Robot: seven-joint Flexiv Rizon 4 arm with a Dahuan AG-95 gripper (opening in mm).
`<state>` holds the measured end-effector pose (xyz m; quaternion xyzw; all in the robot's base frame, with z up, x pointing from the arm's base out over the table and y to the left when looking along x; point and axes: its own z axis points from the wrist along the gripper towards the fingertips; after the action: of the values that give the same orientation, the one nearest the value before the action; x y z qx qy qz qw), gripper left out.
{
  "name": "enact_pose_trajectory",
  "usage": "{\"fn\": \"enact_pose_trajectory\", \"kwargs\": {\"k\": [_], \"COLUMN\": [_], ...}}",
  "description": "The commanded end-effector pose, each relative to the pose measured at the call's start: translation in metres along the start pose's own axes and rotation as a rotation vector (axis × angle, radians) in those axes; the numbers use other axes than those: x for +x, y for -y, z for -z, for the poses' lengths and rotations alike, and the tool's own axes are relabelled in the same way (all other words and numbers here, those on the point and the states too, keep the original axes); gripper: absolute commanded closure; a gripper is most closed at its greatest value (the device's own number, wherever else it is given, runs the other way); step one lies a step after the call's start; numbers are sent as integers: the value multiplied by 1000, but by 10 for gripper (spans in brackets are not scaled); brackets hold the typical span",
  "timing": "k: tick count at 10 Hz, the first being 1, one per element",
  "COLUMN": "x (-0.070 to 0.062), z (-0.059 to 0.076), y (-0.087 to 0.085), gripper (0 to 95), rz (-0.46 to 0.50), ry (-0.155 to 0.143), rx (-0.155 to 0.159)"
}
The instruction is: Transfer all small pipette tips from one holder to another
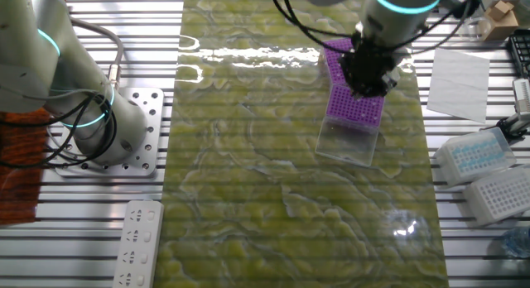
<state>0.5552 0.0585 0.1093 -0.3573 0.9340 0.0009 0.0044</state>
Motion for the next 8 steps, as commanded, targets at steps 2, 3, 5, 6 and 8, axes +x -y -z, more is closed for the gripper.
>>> {"fn": "enact_pose_trajectory", "kwargs": {"k": [2, 3, 5, 6, 8], "x": [-36, -41, -53, -55, -62], "z": [5, 2, -7, -9, -16], "y": [-47, -56, -77, -81, -96], "gripper": [950, 950, 950, 950, 950], "rz": [-164, -191, -267, -282, -325], "ry": [-1, 2, 14, 16, 20], "rx": [-13, -14, -25, -29, -33]}}
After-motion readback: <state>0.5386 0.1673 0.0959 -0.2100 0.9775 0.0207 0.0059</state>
